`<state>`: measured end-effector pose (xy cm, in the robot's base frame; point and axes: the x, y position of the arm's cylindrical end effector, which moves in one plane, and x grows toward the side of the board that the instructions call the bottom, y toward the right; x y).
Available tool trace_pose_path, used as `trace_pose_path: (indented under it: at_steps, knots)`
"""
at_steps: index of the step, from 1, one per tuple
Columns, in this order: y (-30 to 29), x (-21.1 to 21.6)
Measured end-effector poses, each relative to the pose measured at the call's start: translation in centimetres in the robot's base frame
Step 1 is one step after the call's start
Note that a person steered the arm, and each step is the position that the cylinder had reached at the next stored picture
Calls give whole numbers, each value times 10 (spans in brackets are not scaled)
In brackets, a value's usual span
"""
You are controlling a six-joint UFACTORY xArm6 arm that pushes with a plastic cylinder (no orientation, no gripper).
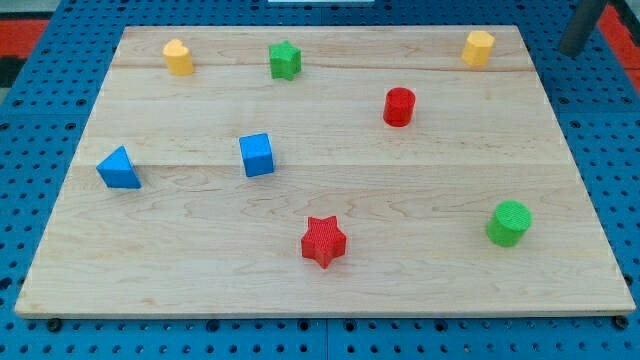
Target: Move your arm towards the yellow hexagon
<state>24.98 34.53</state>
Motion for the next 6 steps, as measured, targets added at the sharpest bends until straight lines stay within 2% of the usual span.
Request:
trace_pose_path:
  at_steps: [1, 2, 3, 5, 6]
  knots:
    - [-6, 29]
    - [-41, 51]
    - [-37, 5]
    - [-37, -1]
    - [-75, -14]
